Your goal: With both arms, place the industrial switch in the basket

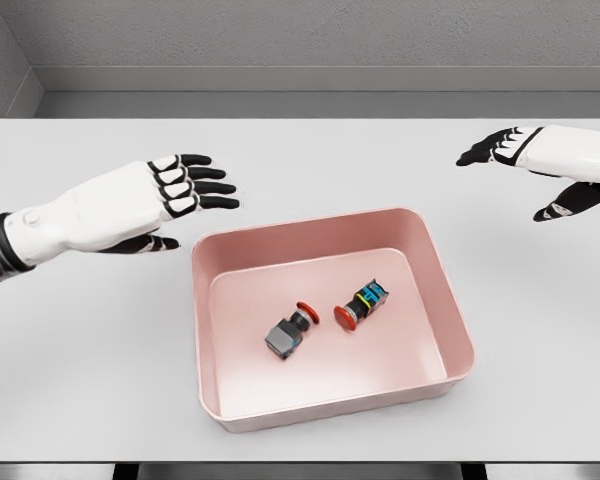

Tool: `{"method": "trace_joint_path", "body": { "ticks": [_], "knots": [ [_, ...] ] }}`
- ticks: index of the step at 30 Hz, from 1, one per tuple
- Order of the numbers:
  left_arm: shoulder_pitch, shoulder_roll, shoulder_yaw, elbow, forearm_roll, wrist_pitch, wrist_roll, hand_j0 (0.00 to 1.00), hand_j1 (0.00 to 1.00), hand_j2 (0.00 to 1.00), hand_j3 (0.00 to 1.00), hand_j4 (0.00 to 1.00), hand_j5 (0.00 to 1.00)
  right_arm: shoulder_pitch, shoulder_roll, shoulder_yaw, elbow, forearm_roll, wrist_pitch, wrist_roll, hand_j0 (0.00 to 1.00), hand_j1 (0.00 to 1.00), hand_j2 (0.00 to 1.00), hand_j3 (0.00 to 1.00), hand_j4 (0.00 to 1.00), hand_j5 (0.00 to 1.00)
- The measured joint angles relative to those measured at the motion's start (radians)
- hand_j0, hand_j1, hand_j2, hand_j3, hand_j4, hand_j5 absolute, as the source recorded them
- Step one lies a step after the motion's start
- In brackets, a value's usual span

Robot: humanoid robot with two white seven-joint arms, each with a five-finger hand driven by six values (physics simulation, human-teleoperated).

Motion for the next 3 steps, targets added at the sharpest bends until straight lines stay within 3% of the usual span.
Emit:
{"method": "trace_joint_path", "body": {
  "ticks": [3],
  "knots": [
    [0.017, 0.02, 0.013, 0.003, 0.001, 0.0, 0.001, 1.0, 1.0, 1.0, 1.0, 1.0, 1.0, 0.0, 0.002, -0.001, 0.0, 0.0, 0.0, 0.0, 1.0, 1.0, 1.0, 1.0, 1.0, 1.0]
  ]
}}
